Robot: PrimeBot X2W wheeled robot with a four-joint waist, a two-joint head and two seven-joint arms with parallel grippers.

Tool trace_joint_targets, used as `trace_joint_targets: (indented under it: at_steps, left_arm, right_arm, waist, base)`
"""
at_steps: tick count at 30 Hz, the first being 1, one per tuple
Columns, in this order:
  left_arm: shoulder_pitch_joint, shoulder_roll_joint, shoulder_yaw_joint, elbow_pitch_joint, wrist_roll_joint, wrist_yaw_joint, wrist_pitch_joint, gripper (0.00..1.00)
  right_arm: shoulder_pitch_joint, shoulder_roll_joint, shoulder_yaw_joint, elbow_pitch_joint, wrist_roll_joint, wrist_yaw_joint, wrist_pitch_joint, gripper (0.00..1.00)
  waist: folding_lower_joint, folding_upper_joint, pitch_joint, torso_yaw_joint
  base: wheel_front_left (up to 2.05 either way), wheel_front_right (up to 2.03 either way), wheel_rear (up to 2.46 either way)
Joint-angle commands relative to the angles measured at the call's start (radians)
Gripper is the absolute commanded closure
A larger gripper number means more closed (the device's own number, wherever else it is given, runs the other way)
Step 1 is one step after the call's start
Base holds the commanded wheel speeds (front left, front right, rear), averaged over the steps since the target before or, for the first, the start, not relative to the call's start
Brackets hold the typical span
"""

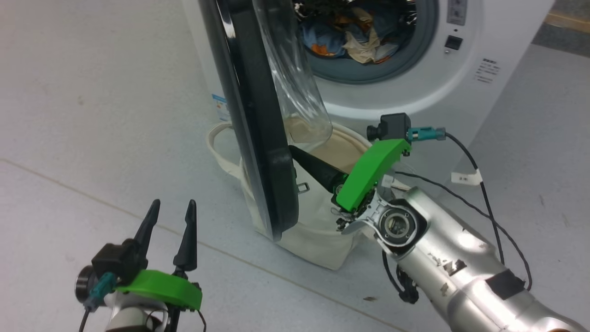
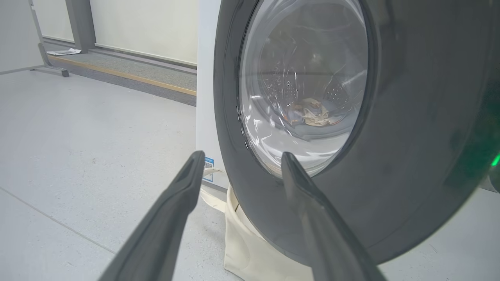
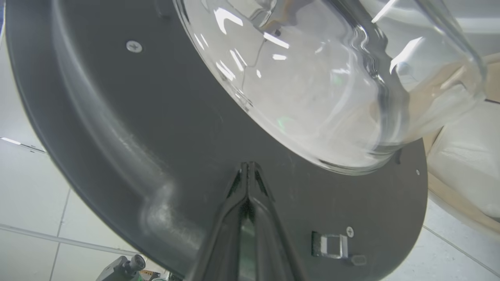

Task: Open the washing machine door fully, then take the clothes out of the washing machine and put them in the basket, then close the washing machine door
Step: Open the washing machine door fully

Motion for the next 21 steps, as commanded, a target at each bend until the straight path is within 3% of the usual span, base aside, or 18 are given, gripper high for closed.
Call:
trace_joint_targets:
  at_steps: [1, 13, 14, 15, 16, 21]
  left_arm:
    - [-0.040, 0.022, 0.027, -0.024, 0.006, -0.004, -0.012, 0.00]
    - [-0.068, 0.022, 0.024, 0.002, 0.008, -0.007, -0.012, 0.00]
    - [-0.068, 0.023, 0.024, 0.004, 0.008, -0.008, -0.012, 0.00]
    - [-0.067, 0.024, 0.024, 0.005, 0.008, -0.008, -0.012, 0.00]
    - [-0.067, 0.026, 0.025, 0.006, 0.008, -0.008, -0.012, 0.00]
    - [-0.061, 0.037, 0.034, 0.011, 0.007, -0.009, -0.012, 0.00]
  right_arm:
    - [-0.022, 0.027, 0.032, -0.042, 0.034, 0.001, -0.026, 1.00]
    - [-0.096, 0.028, 0.284, -0.031, 0.220, 0.001, -0.208, 1.00]
    - [-0.101, 0.028, 0.305, -0.026, 0.225, 0.001, -0.214, 0.84]
    - [-0.107, 0.028, 0.321, -0.021, 0.227, 0.001, -0.227, 0.06]
    - [-0.111, 0.028, 0.328, -0.010, 0.232, 0.001, -0.248, 0.00]
    - [-0.120, 0.028, 0.363, 0.020, 0.236, 0.001, -0.307, 0.00]
  waist:
    - [0.0000, 0.0000, 0.008, 0.018]
    - [0.0000, 0.0000, -0.009, 0.051]
    - [0.0000, 0.0000, -0.014, 0.050]
    - [0.0000, 0.0000, -0.017, 0.048]
    - [0.0000, 0.0000, -0.020, 0.046]
    - [0.0000, 0.0000, -0.034, 0.028]
  base:
    - [0.00, 0.00, 0.00]
    - [0.00, 0.00, 0.00]
    - [0.00, 0.00, 0.00]
    - [0.00, 0.00, 0.00]
    - [0.00, 0.00, 0.00]
    - [0.00, 0.00, 0.00]
